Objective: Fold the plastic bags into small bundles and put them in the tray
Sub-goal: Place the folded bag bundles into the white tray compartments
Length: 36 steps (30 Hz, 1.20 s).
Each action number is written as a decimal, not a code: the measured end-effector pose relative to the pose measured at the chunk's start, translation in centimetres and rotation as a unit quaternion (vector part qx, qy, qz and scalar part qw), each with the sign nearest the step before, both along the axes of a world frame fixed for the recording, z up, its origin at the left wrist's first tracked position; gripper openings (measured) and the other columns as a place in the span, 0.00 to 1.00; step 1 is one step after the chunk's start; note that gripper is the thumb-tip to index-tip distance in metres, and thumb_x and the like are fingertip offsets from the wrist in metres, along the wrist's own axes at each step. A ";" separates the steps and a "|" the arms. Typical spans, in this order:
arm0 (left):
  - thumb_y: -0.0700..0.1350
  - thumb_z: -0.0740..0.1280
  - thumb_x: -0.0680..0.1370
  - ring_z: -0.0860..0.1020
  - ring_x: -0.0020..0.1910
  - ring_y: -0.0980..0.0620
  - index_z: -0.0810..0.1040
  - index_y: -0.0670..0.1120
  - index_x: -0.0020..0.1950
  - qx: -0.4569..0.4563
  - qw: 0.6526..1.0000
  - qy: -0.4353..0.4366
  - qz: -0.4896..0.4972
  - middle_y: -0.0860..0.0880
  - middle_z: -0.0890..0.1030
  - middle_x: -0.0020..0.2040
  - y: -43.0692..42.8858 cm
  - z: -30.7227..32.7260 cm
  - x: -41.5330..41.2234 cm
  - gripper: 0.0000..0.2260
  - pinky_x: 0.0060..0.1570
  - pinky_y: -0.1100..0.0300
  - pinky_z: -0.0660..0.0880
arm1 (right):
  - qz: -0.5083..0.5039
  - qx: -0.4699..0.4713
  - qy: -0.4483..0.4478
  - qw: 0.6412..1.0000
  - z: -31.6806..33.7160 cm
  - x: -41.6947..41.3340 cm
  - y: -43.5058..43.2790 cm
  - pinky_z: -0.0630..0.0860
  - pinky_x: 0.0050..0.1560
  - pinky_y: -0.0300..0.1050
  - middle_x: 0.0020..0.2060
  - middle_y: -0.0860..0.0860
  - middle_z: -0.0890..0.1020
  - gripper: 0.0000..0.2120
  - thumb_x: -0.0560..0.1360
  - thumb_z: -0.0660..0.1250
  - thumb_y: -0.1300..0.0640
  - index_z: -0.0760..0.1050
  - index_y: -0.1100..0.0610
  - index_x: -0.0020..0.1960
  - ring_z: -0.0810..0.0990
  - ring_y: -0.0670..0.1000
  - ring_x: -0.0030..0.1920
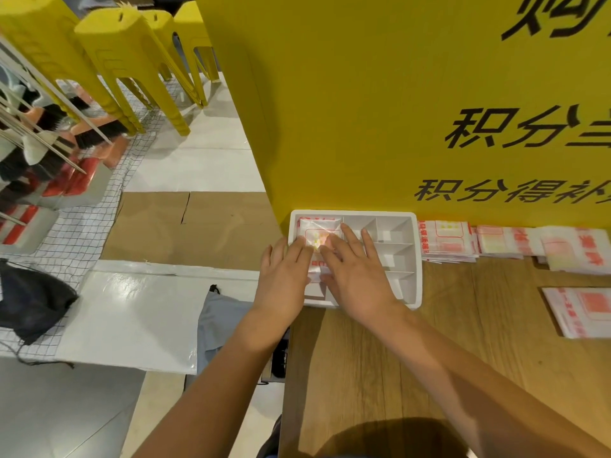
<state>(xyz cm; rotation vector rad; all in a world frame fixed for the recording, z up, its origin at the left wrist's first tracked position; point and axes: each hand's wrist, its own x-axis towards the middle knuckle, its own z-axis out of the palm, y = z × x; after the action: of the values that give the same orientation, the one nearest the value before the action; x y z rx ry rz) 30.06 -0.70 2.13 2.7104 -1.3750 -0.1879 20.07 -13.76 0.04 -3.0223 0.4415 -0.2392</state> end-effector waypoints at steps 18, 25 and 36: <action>0.48 0.61 0.82 0.48 0.79 0.41 0.65 0.49 0.75 0.032 0.993 -0.042 -0.108 0.44 0.55 0.80 -8.0 6.0 -9.1 0.21 0.77 0.42 0.42 | -0.141 0.082 -0.040 0.986 4.0 -13.6 -6.1 0.61 0.75 0.58 0.70 0.55 0.74 0.21 0.76 0.68 0.54 0.74 0.53 0.69 0.67 0.59 0.74; 0.44 0.65 0.79 0.51 0.79 0.40 0.67 0.46 0.75 0.082 0.969 -0.059 -0.225 0.41 0.56 0.80 -16.0 5.8 -16.8 0.24 0.76 0.39 0.40 | -0.312 0.087 -0.022 0.946 3.2 -25.4 -12.0 0.71 0.63 0.61 0.61 0.63 0.78 0.19 0.71 0.72 0.58 0.79 0.60 0.61 0.76 0.65 0.63; 0.53 0.60 0.82 0.58 0.75 0.42 0.66 0.46 0.75 0.102 0.948 0.041 -0.299 0.43 0.62 0.76 -25.8 3.6 -26.7 0.22 0.72 0.46 0.58 | -0.366 0.086 -0.052 0.925 1.5 -35.0 -17.2 0.71 0.64 0.64 0.63 0.59 0.78 0.17 0.74 0.73 0.53 0.79 0.57 0.60 0.75 0.63 0.64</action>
<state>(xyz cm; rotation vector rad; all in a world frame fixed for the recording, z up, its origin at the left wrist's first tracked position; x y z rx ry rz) 3.39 -26.52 5.76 2.2983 -2.2148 -0.5018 -14.93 -30.95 1.53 -2.5175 1.4754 -0.3718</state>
